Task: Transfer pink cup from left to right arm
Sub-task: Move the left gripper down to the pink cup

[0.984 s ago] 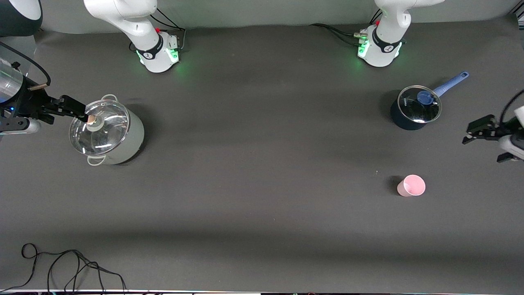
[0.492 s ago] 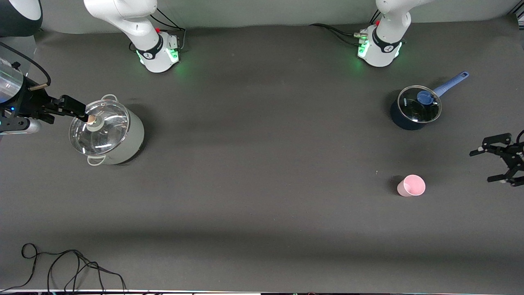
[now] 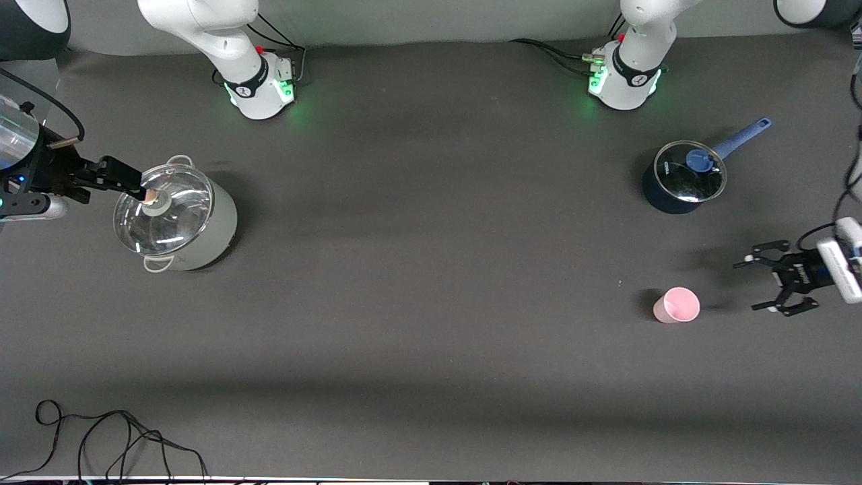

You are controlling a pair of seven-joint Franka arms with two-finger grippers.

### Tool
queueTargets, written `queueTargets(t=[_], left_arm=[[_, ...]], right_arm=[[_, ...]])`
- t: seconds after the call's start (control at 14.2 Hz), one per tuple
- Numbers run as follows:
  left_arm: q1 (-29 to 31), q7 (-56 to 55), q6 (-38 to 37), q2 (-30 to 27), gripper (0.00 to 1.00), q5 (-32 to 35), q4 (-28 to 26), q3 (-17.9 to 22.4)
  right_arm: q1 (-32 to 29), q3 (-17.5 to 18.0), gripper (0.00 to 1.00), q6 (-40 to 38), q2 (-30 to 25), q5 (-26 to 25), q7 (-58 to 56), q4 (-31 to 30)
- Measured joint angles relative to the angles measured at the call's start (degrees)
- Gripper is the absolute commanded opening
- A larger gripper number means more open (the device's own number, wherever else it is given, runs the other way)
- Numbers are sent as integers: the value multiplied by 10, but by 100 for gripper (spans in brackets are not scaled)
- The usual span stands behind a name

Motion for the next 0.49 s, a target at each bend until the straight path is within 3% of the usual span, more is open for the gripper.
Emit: queueTargets(t=[0.49], left_arm=[[6, 220, 6, 57, 100, -162, -63, -3]], right_arm=[[0, -1, 100, 0, 0, 0, 0, 0]])
